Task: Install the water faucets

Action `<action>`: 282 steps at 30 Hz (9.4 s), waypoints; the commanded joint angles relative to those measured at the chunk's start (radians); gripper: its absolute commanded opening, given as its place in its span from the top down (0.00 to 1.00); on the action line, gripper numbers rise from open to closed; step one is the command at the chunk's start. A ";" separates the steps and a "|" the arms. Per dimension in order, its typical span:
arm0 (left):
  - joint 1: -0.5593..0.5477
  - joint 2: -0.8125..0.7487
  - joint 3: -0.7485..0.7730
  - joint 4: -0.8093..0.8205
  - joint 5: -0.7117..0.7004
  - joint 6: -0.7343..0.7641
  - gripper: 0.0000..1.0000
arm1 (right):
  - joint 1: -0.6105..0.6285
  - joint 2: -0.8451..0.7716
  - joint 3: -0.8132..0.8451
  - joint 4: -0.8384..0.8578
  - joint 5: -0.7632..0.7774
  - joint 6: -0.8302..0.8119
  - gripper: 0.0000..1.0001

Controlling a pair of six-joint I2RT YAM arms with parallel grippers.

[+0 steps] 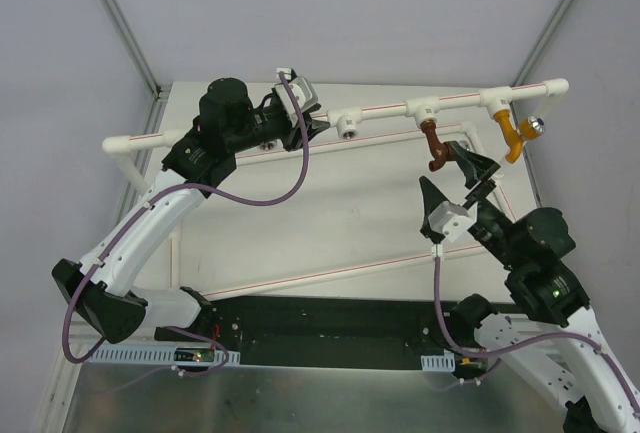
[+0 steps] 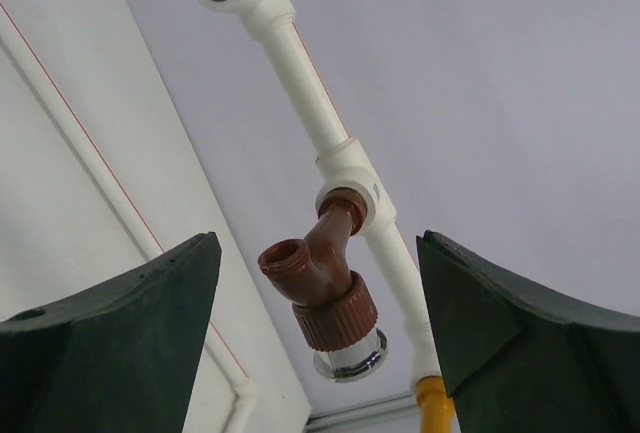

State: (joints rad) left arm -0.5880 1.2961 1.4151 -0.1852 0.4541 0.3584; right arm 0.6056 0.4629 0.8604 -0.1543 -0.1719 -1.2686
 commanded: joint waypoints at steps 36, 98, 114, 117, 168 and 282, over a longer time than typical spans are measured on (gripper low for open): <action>0.002 0.095 -0.116 -0.465 -0.046 -0.093 0.95 | 0.011 0.085 -0.190 0.148 0.259 0.585 1.00; 0.001 0.106 -0.117 -0.464 -0.081 -0.093 0.96 | 0.011 -0.188 -0.463 0.385 0.534 3.033 0.14; -0.004 0.118 -0.111 -0.465 -0.063 -0.099 0.96 | 0.011 -0.150 0.040 -0.352 0.335 1.486 0.16; -0.007 0.112 -0.114 -0.465 -0.072 -0.096 0.96 | 0.011 -0.141 0.034 -0.303 0.279 1.191 0.15; -0.009 0.111 -0.114 -0.465 -0.072 -0.095 0.96 | 0.048 0.235 -0.024 0.377 0.350 0.624 0.94; -0.029 0.127 -0.119 -0.465 -0.101 -0.091 0.95 | 0.046 0.189 -0.142 0.466 0.531 0.440 0.85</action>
State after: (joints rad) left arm -0.5976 1.3151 1.4178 -0.1631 0.3832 0.3668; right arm 0.6544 0.6468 0.7090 0.2668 0.2455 -0.9871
